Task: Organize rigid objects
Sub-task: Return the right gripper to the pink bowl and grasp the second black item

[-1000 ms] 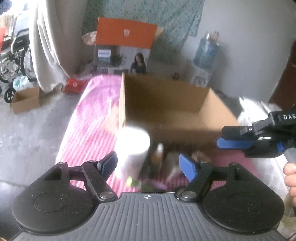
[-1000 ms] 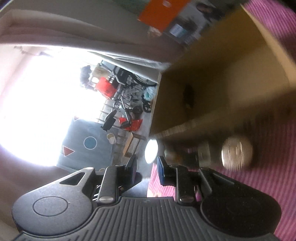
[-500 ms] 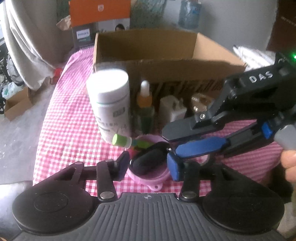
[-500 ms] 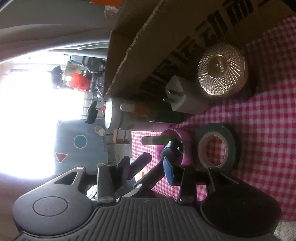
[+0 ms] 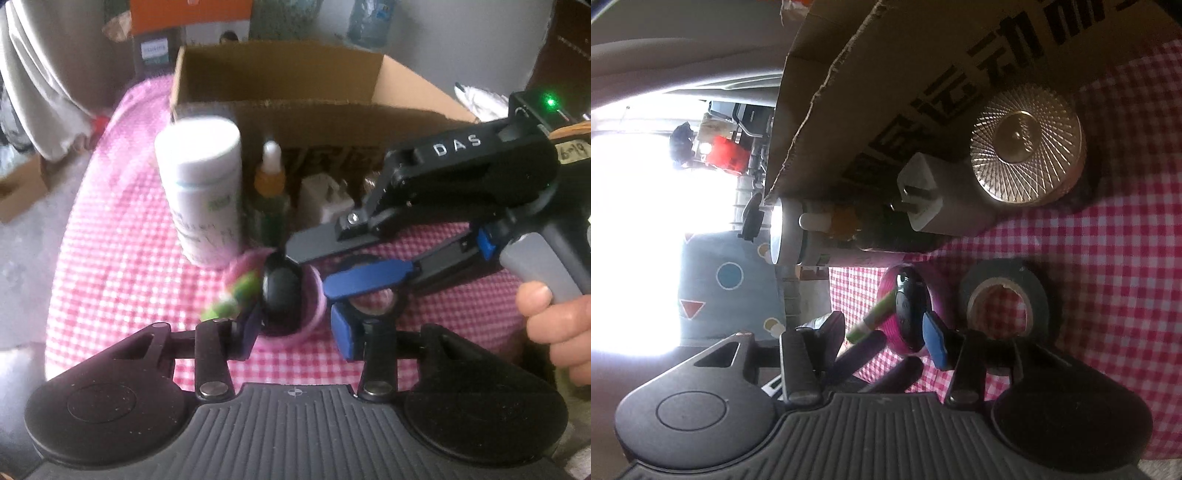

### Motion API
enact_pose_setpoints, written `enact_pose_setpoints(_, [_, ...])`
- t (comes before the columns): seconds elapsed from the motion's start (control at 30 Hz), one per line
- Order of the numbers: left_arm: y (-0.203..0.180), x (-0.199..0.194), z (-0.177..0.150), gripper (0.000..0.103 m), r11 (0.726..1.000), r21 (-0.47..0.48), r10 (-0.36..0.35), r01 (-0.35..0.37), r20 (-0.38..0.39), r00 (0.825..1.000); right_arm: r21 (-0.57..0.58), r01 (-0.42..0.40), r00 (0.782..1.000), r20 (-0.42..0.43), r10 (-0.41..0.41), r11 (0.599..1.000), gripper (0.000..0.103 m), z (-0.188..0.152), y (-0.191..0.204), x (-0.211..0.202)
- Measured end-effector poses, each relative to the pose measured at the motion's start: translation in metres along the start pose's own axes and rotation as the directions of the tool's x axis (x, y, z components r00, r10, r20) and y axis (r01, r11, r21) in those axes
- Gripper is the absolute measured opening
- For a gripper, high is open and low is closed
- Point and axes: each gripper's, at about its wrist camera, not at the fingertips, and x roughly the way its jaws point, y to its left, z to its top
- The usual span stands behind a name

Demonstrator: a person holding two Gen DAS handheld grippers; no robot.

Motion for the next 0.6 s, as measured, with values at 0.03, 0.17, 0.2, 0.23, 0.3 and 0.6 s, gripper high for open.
enact_pose_setpoints(0.03, [0.001, 0.0, 0.0, 0.042, 1.0, 0.003, 0.004, -0.004, 0.004, 1.0, -0.001, -0.002, 1.0, 0.001, 0.002, 1.0, 0.051, 0.001, 0.001, 0.001])
enact_pose_setpoints(0.17, [-0.001, 0.009, 0.0, 0.042, 1.0, -0.004, 0.004, -0.004, -0.025, 1.0, -0.013, -0.012, 1.0, 0.001, 0.012, 1.0, 0.051, 0.001, 0.006, 0.003])
enact_pose_setpoints(0.2, [-0.001, 0.012, 0.0, 0.042, 1.0, -0.01, 0.005, -0.006, -0.033, 0.999, -0.016, -0.012, 1.0, -0.001, 0.012, 1.0, 0.051, 0.001, 0.007, 0.004])
enact_pose_setpoints(0.23, [-0.001, 0.015, 0.0, 0.042, 1.0, -0.014, 0.005, -0.006, -0.039, 0.999, -0.018, -0.011, 1.0, -0.004, 0.011, 1.0, 0.051, 0.002, 0.008, 0.006])
enact_pose_setpoints(0.3, [0.0, 0.018, 0.001, 0.042, 1.0, -0.027, -0.003, 0.002, -0.045, 0.999, -0.024, -0.002, 1.0, -0.009, 0.001, 1.0, 0.051, 0.002, 0.009, 0.009])
enact_pose_setpoints(0.6, [0.007, 0.022, 0.004, 0.044, 0.997, -0.068, -0.037, 0.033, -0.055, 0.998, -0.057, 0.068, 0.997, -0.023, -0.07, 0.996, 0.052, 0.006, 0.013, 0.018])
